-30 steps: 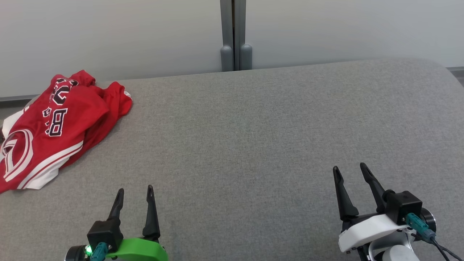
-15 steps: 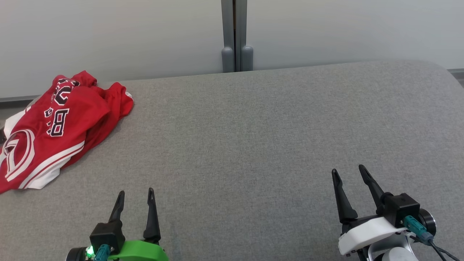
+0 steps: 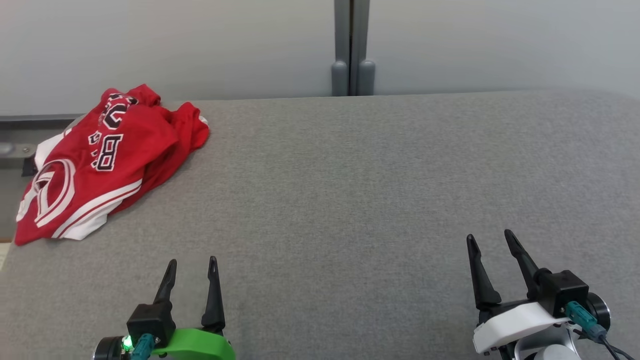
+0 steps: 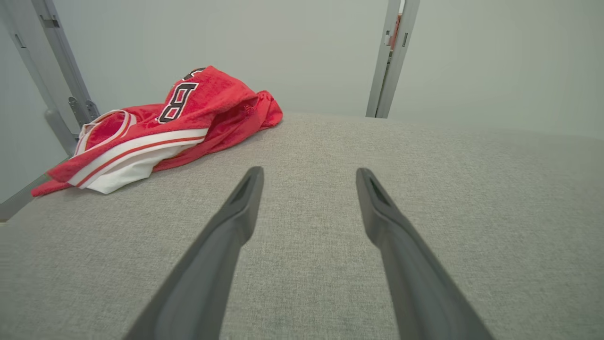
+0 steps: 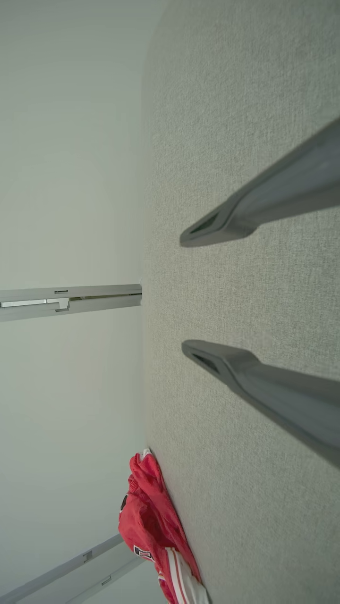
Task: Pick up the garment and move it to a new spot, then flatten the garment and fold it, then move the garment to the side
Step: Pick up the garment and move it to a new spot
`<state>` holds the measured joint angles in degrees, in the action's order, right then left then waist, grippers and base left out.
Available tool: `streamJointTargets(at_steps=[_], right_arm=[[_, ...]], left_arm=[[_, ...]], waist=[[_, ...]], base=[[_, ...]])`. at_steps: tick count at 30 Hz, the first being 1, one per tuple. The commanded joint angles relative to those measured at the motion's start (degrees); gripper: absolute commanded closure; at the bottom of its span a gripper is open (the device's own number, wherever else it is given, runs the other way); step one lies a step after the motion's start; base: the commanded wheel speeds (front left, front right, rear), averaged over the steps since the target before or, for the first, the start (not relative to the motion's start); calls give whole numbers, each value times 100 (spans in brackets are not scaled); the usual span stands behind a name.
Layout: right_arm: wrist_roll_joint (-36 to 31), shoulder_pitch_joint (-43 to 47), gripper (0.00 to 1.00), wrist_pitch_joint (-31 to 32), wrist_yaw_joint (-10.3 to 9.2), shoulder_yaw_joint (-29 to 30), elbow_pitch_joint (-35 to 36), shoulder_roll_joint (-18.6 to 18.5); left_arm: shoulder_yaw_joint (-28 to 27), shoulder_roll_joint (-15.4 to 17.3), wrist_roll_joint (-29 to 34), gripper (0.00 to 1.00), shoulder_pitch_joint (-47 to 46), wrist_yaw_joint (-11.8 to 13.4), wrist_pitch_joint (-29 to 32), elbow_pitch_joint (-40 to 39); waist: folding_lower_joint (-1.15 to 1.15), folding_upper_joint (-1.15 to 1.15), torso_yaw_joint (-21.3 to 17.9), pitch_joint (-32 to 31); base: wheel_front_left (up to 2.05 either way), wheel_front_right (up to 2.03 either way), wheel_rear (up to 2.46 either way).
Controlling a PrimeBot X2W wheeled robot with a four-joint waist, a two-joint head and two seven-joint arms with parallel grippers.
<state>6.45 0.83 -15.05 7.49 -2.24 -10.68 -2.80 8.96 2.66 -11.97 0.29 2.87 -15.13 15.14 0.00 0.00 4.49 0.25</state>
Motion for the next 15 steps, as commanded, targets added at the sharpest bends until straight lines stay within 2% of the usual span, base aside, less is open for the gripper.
streamJointTargets(at_steps=[1,10,15], right_arm=[[33,34,0,-19,0,5,42,-16],[85,17,0,-19,0,-72,87,-16],[122,3,0,-19,0,-155,57,-17]], left_arm=[[-34,37,-59,0,-65,-8,-3,-20],[-100,36,62,0,-78,-36,-3,-102],[-185,35,80,0,12,-47,-3,-123]], waist=[[0,0,408,17],[0,0,1625,29],[0,0,2168,2]], base=[[0,0,0],[0,0,0],[0,0,0]])
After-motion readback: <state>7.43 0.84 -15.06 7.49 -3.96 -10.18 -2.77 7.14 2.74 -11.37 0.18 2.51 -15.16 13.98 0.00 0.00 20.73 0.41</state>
